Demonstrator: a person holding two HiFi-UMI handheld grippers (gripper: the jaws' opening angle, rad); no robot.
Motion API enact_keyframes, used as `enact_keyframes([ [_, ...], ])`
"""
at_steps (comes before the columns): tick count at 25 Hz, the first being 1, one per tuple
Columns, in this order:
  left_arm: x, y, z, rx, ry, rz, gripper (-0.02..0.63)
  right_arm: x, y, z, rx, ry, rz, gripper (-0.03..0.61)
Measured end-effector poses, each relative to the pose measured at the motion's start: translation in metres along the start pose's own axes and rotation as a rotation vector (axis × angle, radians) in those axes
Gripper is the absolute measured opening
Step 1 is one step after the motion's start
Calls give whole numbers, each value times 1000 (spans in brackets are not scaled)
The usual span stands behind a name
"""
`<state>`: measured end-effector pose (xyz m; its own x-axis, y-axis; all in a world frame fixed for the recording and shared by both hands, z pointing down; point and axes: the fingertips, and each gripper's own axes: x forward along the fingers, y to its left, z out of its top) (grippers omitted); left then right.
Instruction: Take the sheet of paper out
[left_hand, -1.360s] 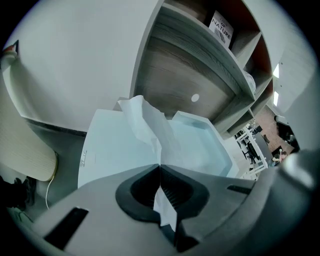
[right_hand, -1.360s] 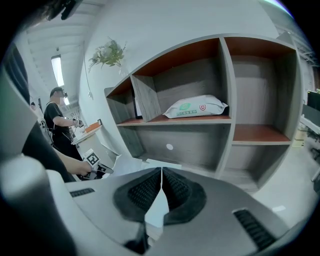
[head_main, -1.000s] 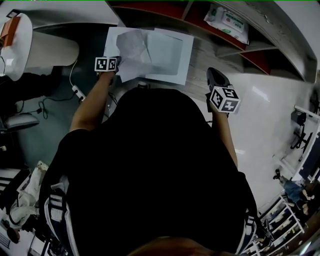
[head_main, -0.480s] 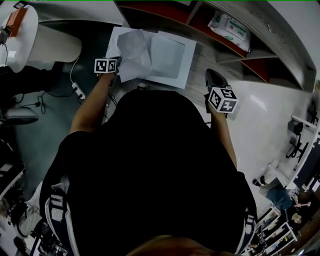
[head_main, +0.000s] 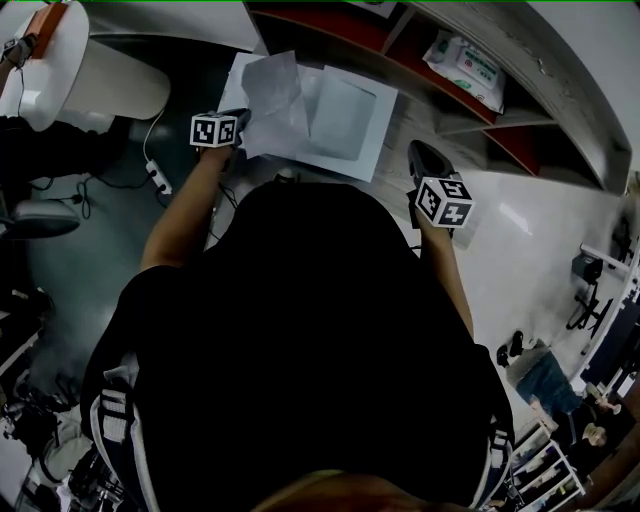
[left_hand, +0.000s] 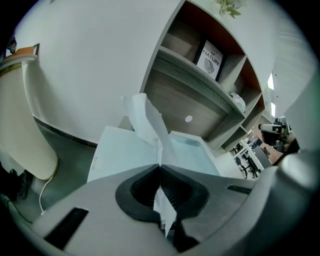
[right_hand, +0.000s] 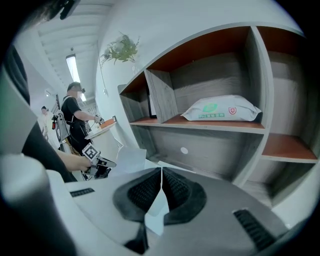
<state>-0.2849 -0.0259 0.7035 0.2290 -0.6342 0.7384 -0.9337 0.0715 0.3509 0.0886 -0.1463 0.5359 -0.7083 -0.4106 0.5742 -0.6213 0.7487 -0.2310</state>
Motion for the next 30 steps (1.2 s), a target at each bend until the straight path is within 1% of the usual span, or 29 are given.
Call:
enact_keyframes([
  [3, -9, -6, 6, 7, -28, -9, 25, 1, 5, -1, -8, 5, 14, 15],
  [7, -19, -10, 13, 28, -54, 7, 25, 1, 8, -3, -18, 10, 29, 14],
  [15, -42, -34, 24, 54, -121, -22, 25, 2, 18, -1, -50, 9, 66, 15],
  [21, -56, -48, 31, 76, -158, -21, 25, 2, 23, 2, -68, 9, 97, 15],
  [30, -71, -67, 37, 75, -218, -27, 25, -1, 25, 3, -97, 19, 126, 15],
])
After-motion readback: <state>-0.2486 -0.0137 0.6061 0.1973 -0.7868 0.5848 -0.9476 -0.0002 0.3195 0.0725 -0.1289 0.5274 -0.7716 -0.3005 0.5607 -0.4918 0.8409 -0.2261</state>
